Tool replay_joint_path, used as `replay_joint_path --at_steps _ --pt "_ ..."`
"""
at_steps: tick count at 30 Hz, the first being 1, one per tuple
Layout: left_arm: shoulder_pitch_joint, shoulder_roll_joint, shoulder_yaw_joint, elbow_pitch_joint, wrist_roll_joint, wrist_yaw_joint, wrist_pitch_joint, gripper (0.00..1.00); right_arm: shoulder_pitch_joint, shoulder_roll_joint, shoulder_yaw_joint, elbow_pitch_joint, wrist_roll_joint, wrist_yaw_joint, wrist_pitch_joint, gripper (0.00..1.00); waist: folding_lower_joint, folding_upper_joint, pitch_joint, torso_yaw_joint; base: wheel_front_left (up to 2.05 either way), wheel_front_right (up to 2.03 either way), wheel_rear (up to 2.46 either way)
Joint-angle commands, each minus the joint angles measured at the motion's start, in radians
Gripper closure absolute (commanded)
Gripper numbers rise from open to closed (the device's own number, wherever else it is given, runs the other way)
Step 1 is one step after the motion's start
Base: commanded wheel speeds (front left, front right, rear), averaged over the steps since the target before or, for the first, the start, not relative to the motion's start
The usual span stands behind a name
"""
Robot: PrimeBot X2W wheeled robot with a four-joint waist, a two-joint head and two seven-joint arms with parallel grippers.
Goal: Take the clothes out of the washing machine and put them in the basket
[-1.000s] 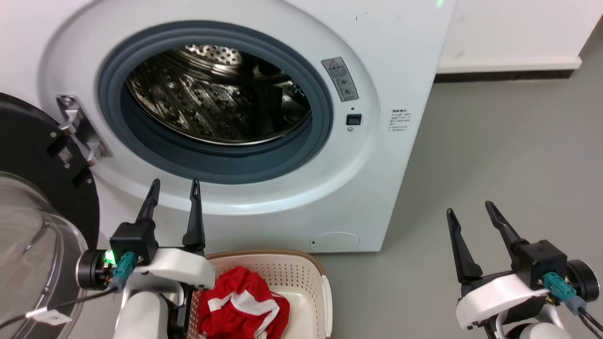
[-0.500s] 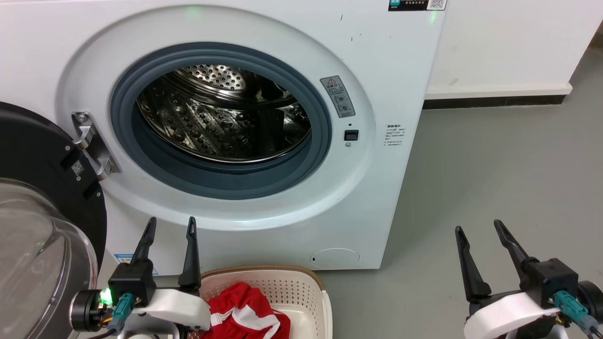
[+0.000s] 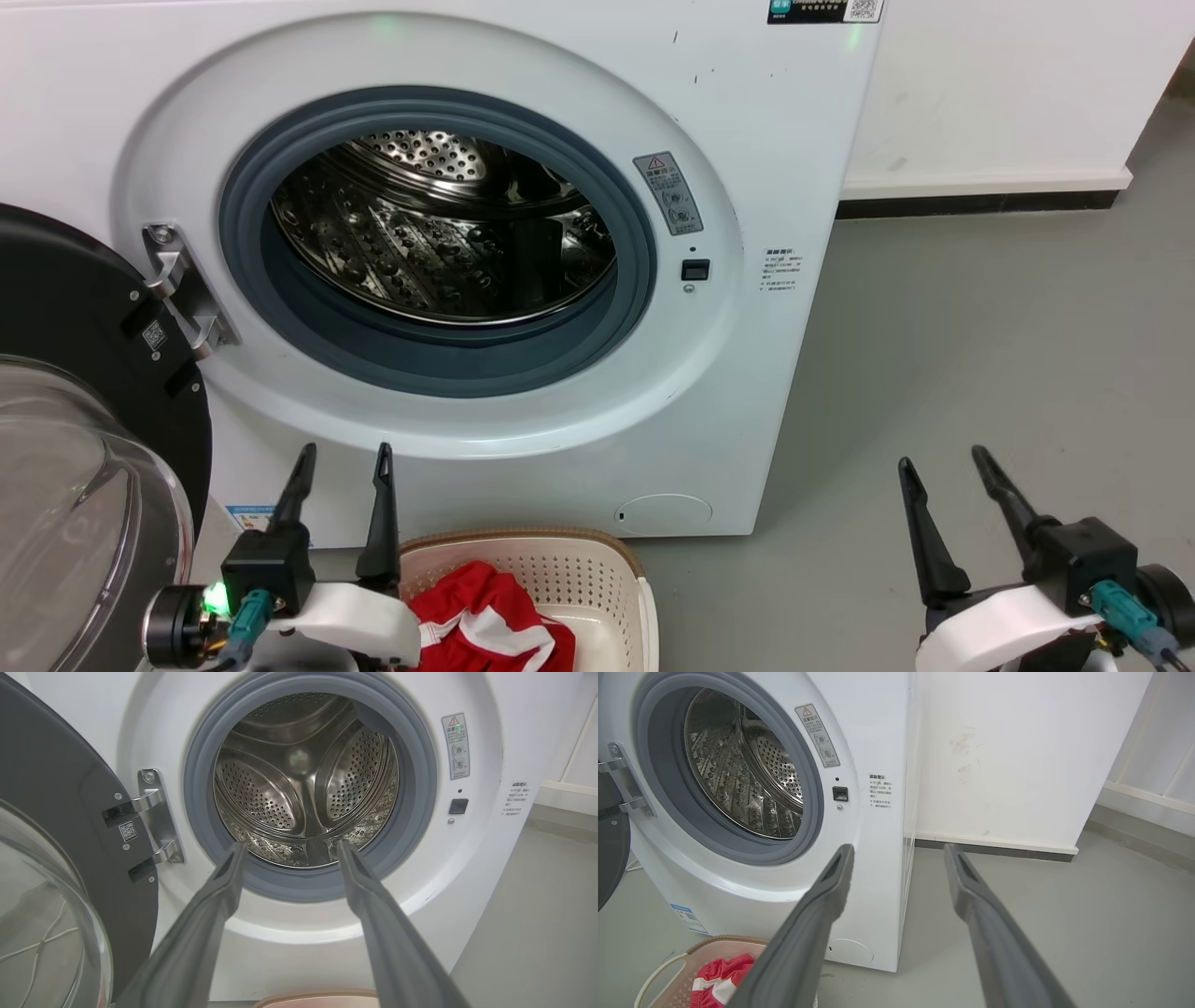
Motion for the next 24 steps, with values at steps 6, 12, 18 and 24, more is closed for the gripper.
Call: replay_joint_path --at_steps 6,12,18,24 --pt "-0.015 -0.004 0.023 0.039 -0.075 -0.006 0.031 1.0 0.005 -0.002 0.004 0.019 0.086 0.0 0.0 1.0 0.0001 -0.0001 0.001 0.002 0.0 0.0 0.0" --pt "-0.018 -0.006 0.029 0.042 -0.204 -0.014 0.057 1.0 -0.015 -0.012 0.0 0.045 0.227 0.0 0.01 1.0 0.0001 -0.0001 0.003 0.004 0.0 0.0 0.0" --pt "-0.019 -0.007 0.03 0.041 -0.322 -0.022 0.075 1.0 -0.032 -0.019 -0.001 0.067 0.352 0.0 0.017 1.0 0.0001 -0.0001 0.005 0.006 0.0 0.0 0.0" --pt "-0.023 -0.008 0.035 0.044 -0.43 -0.03 0.095 1.0 -0.046 -0.024 -0.004 0.085 0.468 0.0 0.024 1.0 0.0001 -0.0001 0.006 0.009 0.0 0.0 0.0"
